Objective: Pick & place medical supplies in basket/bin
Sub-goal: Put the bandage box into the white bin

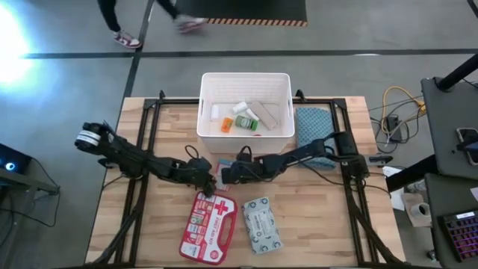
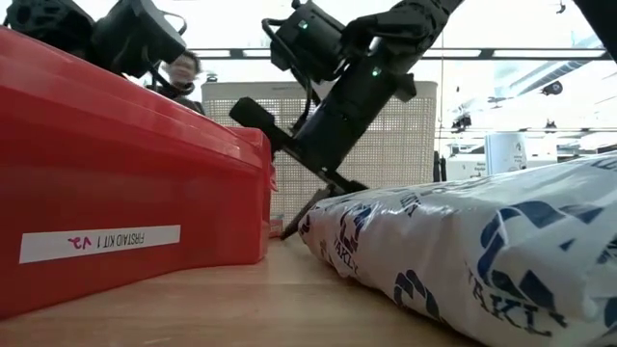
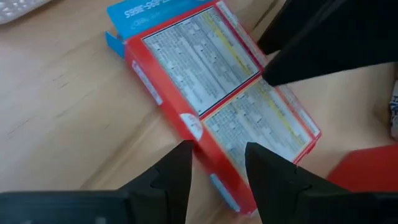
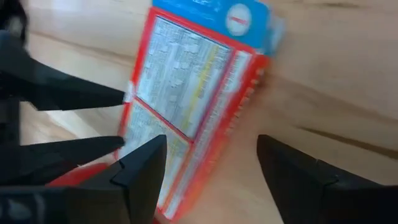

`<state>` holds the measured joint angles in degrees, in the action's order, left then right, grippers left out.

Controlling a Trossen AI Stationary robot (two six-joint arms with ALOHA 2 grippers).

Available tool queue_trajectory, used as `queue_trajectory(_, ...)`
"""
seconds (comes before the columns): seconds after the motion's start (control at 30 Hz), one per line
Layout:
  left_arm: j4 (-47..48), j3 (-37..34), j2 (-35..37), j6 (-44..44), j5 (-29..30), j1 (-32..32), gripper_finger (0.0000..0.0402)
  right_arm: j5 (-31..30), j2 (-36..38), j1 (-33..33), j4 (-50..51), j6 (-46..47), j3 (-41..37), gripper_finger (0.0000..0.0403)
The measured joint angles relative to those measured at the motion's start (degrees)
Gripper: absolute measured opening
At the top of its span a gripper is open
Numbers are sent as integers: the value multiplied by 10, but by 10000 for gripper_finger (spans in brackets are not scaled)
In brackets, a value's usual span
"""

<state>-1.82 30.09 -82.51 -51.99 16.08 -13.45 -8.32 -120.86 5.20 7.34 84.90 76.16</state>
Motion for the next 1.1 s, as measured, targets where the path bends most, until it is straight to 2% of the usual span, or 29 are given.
queue_trajectory(0.3,22,-2,9,3,0,0,131,23,-25,-3,-45,3,4,238)
queue_trajectory(0.77,39,-8,10,1,-6,0,131,28,-31,-12,-121,-48,2,235)
queue_trajectory(1.1,47,-9,10,-8,-10,0,131,21,-33,-13,-123,-80,23,233)
